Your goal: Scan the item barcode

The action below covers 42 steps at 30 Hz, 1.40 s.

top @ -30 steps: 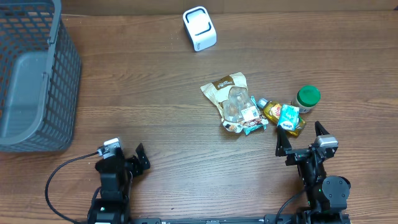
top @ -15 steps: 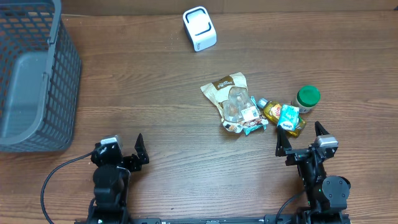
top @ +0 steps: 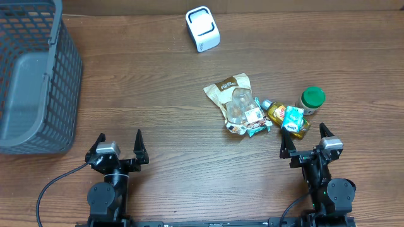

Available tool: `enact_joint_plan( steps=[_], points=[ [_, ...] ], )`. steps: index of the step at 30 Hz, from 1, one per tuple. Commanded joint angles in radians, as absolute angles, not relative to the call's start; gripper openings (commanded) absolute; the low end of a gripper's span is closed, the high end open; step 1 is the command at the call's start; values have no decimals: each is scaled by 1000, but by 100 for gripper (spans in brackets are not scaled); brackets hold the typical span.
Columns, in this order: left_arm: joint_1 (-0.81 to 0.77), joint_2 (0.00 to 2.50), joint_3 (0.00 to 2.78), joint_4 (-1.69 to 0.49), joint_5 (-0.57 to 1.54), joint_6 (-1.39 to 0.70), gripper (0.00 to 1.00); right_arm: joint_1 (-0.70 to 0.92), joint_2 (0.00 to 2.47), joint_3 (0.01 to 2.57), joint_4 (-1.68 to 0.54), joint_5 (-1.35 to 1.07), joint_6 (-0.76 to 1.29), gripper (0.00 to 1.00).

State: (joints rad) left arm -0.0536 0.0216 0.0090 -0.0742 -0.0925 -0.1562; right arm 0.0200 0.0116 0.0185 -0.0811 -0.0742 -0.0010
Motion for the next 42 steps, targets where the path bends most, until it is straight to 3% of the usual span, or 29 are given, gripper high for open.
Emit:
enact_joint_plan(
  steps=[1,42],
  points=[
    [-59,3,6,-79,-75,-126,100,15,3,8,-77,-73,-5,100],
    [-56,2,4,-67,-77,-109,100,15,3,8,-77,-73,-5,100]
  ],
)
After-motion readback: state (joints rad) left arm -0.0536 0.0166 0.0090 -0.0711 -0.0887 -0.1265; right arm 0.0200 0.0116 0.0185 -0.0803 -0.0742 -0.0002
